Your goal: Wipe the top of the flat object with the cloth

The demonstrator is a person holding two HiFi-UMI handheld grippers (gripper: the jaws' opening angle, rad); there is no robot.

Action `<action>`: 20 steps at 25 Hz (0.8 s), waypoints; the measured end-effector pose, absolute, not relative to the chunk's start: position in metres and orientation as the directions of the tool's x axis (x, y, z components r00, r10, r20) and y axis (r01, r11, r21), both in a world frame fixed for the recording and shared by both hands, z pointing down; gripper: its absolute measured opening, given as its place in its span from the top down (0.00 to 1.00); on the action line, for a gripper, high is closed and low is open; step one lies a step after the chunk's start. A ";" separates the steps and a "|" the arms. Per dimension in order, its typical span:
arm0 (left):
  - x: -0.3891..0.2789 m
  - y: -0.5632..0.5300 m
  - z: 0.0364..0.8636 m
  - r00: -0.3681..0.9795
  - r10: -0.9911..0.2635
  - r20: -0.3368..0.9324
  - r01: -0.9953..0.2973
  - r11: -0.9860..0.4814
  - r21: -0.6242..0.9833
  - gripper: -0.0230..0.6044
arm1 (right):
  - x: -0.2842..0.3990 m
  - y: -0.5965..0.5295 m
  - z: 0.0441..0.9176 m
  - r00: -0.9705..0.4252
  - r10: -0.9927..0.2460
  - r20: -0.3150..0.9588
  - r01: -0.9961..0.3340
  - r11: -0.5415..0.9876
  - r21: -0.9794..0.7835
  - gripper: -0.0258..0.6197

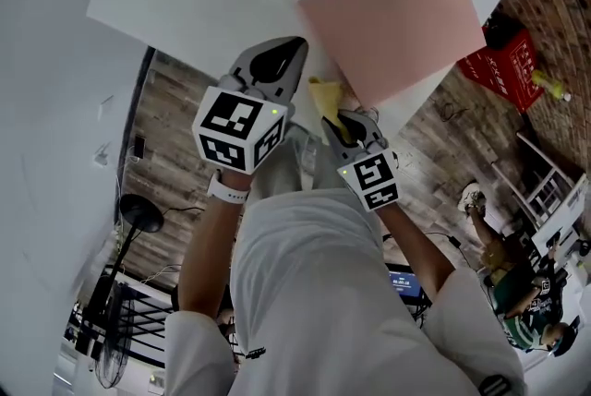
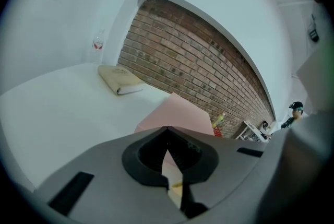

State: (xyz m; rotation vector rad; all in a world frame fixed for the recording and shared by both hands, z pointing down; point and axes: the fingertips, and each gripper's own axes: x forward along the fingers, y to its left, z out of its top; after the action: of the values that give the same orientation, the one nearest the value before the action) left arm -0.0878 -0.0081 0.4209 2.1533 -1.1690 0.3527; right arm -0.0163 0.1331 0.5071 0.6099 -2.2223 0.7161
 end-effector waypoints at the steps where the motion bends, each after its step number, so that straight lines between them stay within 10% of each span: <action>1: -0.091 -0.008 0.421 0.561 -0.650 0.512 -0.824 -0.382 0.418 0.94 | -0.019 0.128 0.507 -0.635 -0.220 0.740 -0.610 0.731 -0.306 0.87; 20: -0.129 -0.007 0.421 0.497 -0.714 0.493 -0.849 -0.285 0.445 0.94 | -0.066 0.034 0.476 -0.599 -0.376 0.707 -0.741 0.595 -0.312 0.87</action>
State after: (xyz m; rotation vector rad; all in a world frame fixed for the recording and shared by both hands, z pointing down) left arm -0.1292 -0.0072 0.4208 2.0690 -1.2783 0.2577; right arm -0.0664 0.0345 0.4761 0.8814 -2.2325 0.8062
